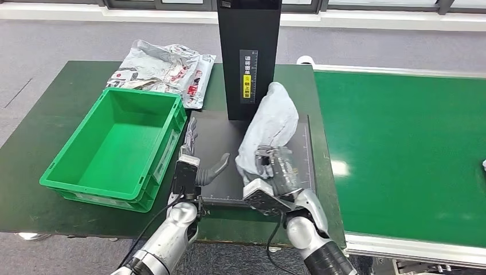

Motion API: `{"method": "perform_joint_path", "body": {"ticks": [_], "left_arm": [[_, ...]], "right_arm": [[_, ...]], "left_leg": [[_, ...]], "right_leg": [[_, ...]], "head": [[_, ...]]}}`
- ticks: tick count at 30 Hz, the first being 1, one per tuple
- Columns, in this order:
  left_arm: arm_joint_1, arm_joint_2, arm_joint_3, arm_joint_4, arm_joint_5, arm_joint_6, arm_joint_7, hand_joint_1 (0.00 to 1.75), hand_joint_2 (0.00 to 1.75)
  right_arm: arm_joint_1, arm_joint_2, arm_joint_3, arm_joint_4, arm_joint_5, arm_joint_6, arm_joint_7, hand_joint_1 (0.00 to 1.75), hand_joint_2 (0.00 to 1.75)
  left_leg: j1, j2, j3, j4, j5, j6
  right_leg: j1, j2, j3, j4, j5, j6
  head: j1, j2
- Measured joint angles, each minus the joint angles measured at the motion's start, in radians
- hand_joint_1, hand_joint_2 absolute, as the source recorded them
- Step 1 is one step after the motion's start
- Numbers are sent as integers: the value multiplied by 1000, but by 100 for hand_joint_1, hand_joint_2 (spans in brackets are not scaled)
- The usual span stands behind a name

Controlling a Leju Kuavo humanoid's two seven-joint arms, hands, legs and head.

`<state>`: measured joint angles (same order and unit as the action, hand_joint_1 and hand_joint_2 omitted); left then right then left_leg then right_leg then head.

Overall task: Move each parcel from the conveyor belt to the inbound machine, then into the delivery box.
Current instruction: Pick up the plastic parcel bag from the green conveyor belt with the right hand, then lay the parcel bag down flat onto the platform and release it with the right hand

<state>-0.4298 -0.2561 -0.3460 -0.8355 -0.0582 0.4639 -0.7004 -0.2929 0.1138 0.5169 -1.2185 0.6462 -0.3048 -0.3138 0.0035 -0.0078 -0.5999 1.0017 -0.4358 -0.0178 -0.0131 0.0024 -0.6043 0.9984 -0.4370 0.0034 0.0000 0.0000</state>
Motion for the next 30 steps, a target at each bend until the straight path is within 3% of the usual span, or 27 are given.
{"method": "perform_joint_path", "body": {"ticks": [1,5,6,10,30], "left_arm": [[-10,1,1,3,-2,-3,0,0,175],[-34,3,3,16,-8,2,0,0,175],[-38,3,3,19,-12,8,0,0,175],[-45,7,3,32,-20,27,0,0,175],[-54,17,3,52,10,47,0,0,175]], "right_arm": [[-9,7,28,0,-18,38,3,175,175],[-38,18,123,8,-90,161,8,0,175],[-45,19,134,16,-109,178,12,0,175],[-61,19,143,75,-202,209,1,0,0],[-34,-2,35,168,-409,103,-157,0,0]], "left_leg": [[0,0,0,0,0,0],[2,0,0,0,0,0],[2,0,0,0,0,0],[2,-1,0,0,0,0],[1,0,0,0,0,0]], "right_leg": [[1,0,0,0,0,0],[1,0,0,0,0,0],[1,0,0,0,0,0],[0,0,0,0,0,0],[0,0,0,0,0,0]], "head": [[0,0],[0,0],[0,0],[0,0],[0,0]]}}
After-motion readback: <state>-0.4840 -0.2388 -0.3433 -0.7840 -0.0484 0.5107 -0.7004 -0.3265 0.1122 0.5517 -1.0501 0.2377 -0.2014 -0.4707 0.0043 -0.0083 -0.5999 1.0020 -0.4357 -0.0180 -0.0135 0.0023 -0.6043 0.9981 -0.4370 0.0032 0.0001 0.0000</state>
